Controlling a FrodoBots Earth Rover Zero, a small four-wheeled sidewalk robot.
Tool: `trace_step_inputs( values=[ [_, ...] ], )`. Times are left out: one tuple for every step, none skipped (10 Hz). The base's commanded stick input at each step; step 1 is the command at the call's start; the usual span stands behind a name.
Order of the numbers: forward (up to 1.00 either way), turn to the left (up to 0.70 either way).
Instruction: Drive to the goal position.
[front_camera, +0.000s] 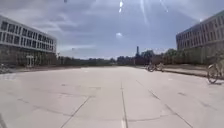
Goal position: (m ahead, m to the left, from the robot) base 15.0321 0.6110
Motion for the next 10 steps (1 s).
trace_step_inputs(
  values=[
    [0.44,0.00],
    [0.44,0.00],
    [0.44,0.00],
    [0.44,0.00],
    [0.44,0.00],
    [0.44,0.00],
    [0.44,0.00],
    [0.44,0.00],
    [0.44,0.00],
    [0.44,0.00]
  ],
)
